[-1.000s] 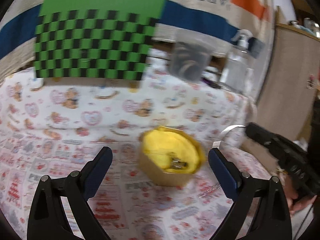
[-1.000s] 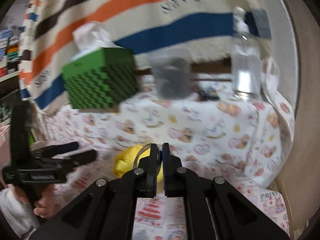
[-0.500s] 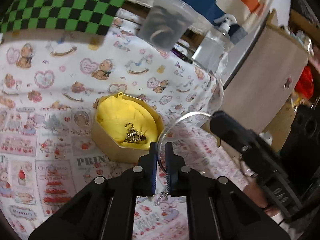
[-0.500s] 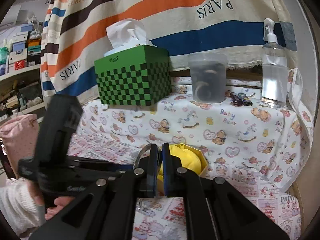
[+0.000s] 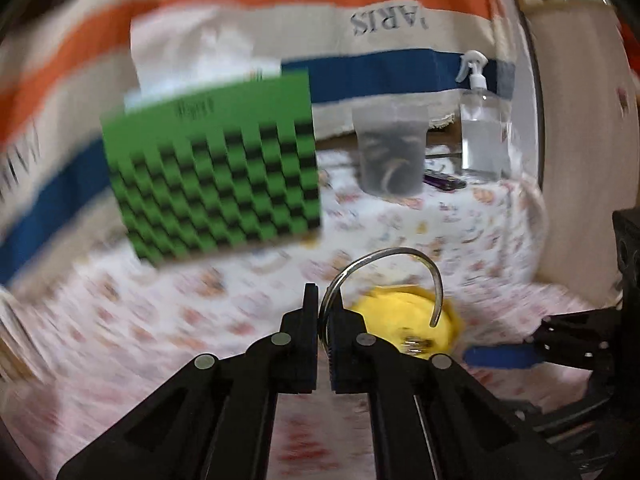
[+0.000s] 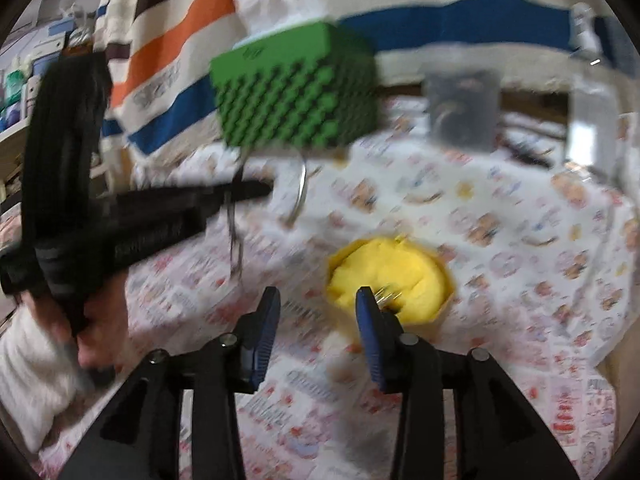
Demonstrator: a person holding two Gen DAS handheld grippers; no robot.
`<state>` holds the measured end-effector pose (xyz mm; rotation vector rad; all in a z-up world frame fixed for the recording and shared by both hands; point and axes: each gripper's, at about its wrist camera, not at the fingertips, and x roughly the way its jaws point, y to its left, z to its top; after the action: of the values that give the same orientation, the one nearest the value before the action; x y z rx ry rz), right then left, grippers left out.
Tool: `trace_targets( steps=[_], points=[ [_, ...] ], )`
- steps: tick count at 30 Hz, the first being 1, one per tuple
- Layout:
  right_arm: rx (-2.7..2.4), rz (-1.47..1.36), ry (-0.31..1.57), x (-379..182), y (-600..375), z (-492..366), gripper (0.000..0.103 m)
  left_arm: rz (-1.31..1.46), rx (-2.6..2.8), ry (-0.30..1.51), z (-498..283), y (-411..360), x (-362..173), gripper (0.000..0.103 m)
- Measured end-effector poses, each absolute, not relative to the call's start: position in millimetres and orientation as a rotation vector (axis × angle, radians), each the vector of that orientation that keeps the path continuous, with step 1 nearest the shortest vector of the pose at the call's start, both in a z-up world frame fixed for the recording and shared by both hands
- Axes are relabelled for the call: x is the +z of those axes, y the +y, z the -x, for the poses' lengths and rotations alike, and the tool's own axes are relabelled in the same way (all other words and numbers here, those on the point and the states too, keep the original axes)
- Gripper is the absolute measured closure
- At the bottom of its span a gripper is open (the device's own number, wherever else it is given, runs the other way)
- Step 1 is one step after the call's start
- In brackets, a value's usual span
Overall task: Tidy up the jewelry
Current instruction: 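Pass the silver hoop from the right tool into the left tool's fingers, then carry the silver hoop in the left tool over the gold box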
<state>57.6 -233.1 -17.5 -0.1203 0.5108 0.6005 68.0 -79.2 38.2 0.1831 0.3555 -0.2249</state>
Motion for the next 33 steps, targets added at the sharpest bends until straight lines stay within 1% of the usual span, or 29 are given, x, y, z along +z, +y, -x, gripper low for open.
trace_targets(
  steps=[1, 2, 3, 6, 7, 11, 16, 18, 20, 22, 26, 29, 31, 32, 33],
  points=[
    [0.619, 0.122, 0.528, -20, -229, -58, 0.064, -0.211, -0.224, 0.346, -66, -78, 40, 0.100],
    [0.637, 0.123, 0.542, -23, -226, -58, 0.060, -0.231, -0.221, 0.342, -64, -77, 42, 0.100],
    [0.652, 0.122, 0.558, -25, -223, -57, 0.058, -0.241, -0.215, 0.349, -66, -76, 43, 0.100],
    [0.665, 0.137, 0.575, -29, -218, -56, 0.053, -0.293, -0.177, 0.431, -76, -78, 39, 0.100],
    [0.659, 0.140, 0.578, -29, -217, -56, 0.053, -0.320, -0.164, 0.474, -79, -81, 35, 0.100],
    [0.661, 0.145, 0.622, -34, -215, -59, 0.051, -0.346, -0.109, 0.746, -103, -85, 10, 0.100],
    [0.646, 0.181, 0.658, -40, -210, -63, 0.049, -0.343, -0.040, 0.920, -118, -81, -12, 0.099],
    [0.639, 0.192, 0.664, -42, -208, -63, 0.047, -0.284, -0.049, 0.982, -123, -72, -16, 0.099],
    [0.636, 0.196, 0.669, -43, -208, -64, 0.047, -0.292, -0.003, 0.986, -125, -67, -16, 0.099],
    [0.634, 0.195, 0.668, -42, -209, -64, 0.047, -0.279, 0.039, 0.944, -125, -59, -13, 0.099],
    [0.641, 0.180, 0.660, -40, -210, -65, 0.047, -0.142, 0.012, 0.929, -126, -42, -2, 0.099],
    [0.658, 0.172, 0.657, -38, -207, -65, 0.047, -0.087, 0.080, 0.854, -125, -30, 12, 0.099],
    [0.658, 0.144, 0.699, -38, -201, -72, 0.053, -0.017, 0.100, 0.812, -124, -15, 19, 0.099],
    [0.656, 0.120, 0.730, -38, -196, -77, 0.062, 0.027, 0.105, 0.800, -124, -7, 22, 0.099],
    [0.654, 0.091, 0.764, -38, -191, -83, 0.069, 0.064, 0.110, 0.792, -124, 2, 23, 0.099]
  ],
)
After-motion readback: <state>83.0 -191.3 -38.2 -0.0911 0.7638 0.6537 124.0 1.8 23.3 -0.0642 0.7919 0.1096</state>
